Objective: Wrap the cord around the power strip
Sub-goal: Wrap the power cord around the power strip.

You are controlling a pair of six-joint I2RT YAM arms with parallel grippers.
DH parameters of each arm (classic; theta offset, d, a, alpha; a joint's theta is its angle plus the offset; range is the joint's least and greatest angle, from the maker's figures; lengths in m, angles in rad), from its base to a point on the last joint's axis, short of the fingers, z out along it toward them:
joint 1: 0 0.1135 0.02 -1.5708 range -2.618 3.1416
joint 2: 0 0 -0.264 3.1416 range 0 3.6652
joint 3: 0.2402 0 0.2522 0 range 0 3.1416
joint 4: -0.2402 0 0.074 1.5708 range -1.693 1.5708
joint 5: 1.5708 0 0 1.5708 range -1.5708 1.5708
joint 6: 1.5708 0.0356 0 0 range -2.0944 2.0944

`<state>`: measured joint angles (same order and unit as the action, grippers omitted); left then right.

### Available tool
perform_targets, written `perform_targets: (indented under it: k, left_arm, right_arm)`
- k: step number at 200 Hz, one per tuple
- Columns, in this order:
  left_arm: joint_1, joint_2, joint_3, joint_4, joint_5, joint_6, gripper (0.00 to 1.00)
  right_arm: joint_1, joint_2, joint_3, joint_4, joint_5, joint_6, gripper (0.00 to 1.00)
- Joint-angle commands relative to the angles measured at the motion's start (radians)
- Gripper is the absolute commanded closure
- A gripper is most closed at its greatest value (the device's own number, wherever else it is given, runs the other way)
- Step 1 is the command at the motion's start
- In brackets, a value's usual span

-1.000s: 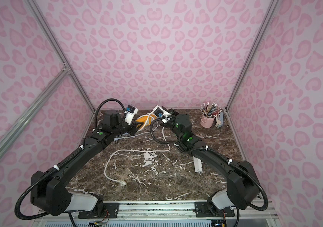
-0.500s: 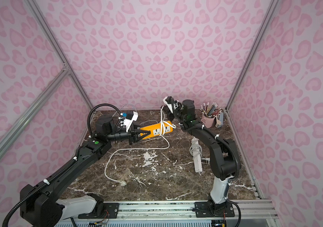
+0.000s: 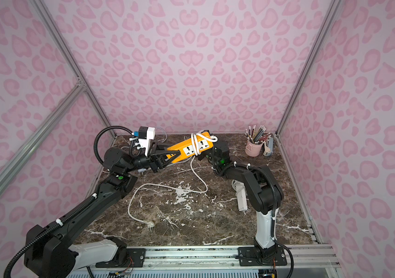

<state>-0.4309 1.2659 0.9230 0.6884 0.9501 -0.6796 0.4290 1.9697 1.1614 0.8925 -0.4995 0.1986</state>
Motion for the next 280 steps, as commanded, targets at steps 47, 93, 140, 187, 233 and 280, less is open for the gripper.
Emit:
perform_targets:
  k: [47, 93, 140, 187, 233, 280]
  left_arm:
    - [0.016, 0.002, -0.018, 0.275, -0.198, -0.184, 0.97]
    - [0.132, 0.005, -0.061, 0.27, -0.371, -0.206, 0.97]
    - [0.223, 0.003, 0.035, -0.165, -0.528, 0.19, 0.97]
    - [0.224, 0.073, 0.149, -0.584, -0.796, 0.576, 0.97]
    - [0.162, 0.187, 0.231, -0.897, -0.833, 0.763, 0.97]
    - [-0.003, 0.354, 0.355, -1.22, -0.72, 0.886, 0.97]
  right_arm:
    - [0.073, 0.064, -0.058, 0.167, 0.296, 0.037, 0.8]
    - [0.163, -0.036, -0.181, 0.058, 0.428, -0.17, 1.0]
    - [0.237, -0.198, -0.344, -0.013, 0.609, -0.416, 1.0]
    - [0.291, -0.365, -0.465, 0.03, 0.793, -0.69, 1.0]
    - [0.283, -0.546, -0.442, -0.01, 0.765, -0.869, 1.0]
    - [0.173, -0.554, -0.256, -0.118, 0.629, -0.834, 1.0]
